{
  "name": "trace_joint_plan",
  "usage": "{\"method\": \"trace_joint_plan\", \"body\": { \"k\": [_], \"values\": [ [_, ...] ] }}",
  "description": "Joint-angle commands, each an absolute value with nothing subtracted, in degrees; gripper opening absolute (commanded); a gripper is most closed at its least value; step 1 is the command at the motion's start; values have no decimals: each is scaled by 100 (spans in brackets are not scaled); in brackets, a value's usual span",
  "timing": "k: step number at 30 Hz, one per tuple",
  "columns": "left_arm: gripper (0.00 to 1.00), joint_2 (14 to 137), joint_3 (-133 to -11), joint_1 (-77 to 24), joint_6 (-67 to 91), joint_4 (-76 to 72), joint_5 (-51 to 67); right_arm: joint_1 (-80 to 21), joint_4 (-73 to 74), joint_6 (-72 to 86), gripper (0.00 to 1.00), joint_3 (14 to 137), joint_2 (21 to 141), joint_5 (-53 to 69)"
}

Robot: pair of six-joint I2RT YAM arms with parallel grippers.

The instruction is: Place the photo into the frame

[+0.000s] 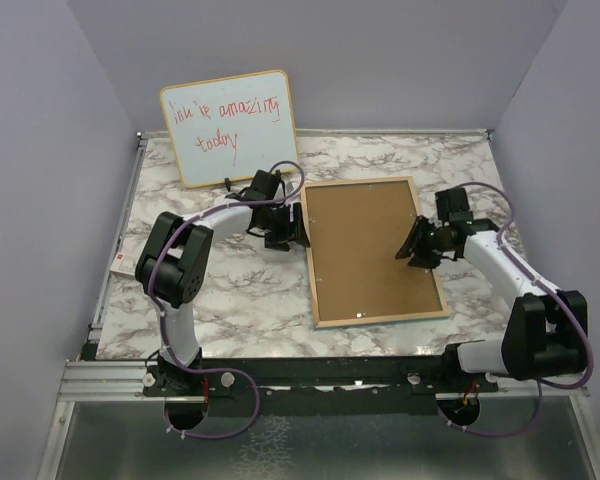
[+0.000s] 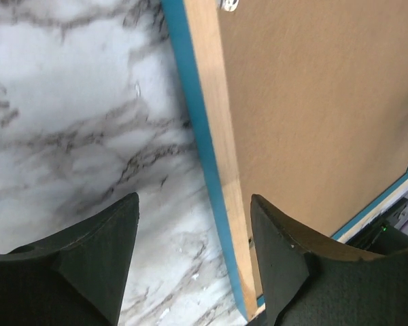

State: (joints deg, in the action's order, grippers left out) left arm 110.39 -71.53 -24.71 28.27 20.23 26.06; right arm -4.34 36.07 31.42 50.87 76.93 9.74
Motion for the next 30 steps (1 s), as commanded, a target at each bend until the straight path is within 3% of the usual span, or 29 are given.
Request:
{"method": "trace_joint_plan", "body": {
  "k": [1, 7, 14, 30],
  "values": [
    [67, 10528, -6678, -2484, 2868, 2253, 2572, -1341, 2919, 3303, 44, 4809, 7757, 2394],
    [55, 10397, -6317, -2719, 2921, 2256, 2721, -2601, 2385, 3835, 38, 4589, 8296, 2516],
    [44, 10634, -6350, -2839, 3007, 2118, 2636, -3137, 2394, 3832, 34, 4403, 8619, 2322],
    [39, 11218, -6616, -2840, 3353, 2092, 2620, -3310, 3423, 3348, 29, 4279, 8704, 1919]
  ]
}}
